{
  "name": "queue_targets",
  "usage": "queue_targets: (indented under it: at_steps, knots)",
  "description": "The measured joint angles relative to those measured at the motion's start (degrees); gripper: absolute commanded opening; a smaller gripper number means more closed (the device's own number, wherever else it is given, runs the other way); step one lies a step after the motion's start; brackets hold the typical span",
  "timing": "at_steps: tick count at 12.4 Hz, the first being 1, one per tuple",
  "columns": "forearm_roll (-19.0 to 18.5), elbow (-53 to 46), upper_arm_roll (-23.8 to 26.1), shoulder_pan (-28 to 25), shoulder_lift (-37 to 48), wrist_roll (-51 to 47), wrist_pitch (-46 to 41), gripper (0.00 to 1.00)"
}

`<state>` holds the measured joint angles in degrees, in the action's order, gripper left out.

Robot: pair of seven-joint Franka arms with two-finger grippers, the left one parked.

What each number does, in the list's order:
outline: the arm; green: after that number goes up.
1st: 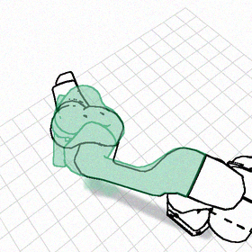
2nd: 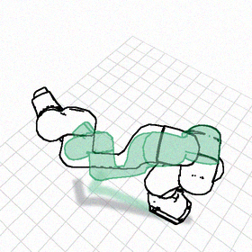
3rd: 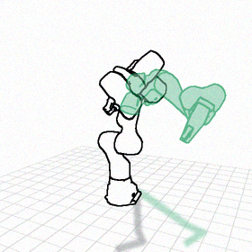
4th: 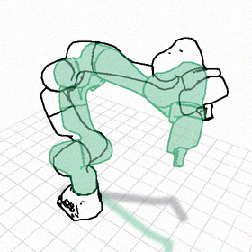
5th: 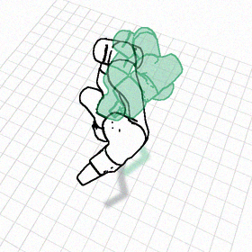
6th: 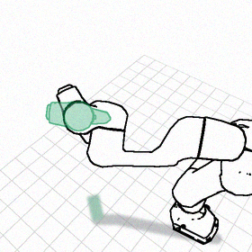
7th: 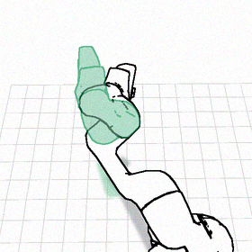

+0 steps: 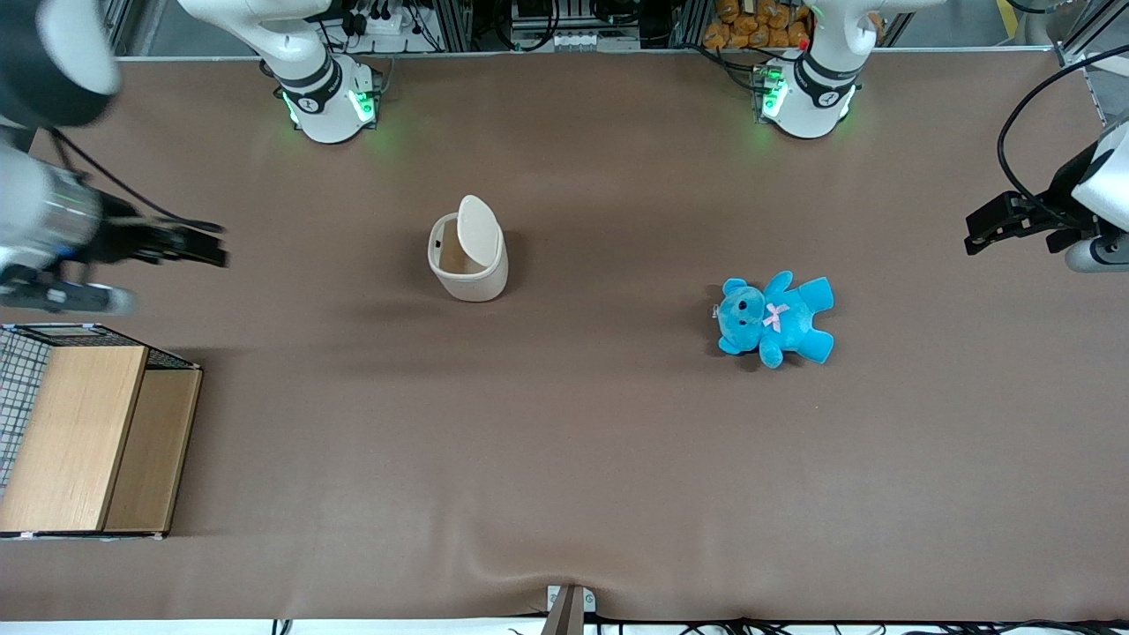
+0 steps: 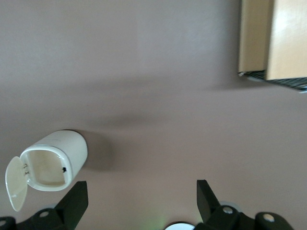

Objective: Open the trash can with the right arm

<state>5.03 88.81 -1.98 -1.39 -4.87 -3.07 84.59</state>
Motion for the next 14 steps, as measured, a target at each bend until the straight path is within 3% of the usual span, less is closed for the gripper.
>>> queue_targets:
  at_steps: [6, 14]
  knots:
    - [-0.76, -6.20, -0.11, 3.96, 3.49, 1.05, -5.89, 1.00]
    - [-2.97, -8.98, -0.12, 4.02, 3.49, 0.92, -8.47, 1.00]
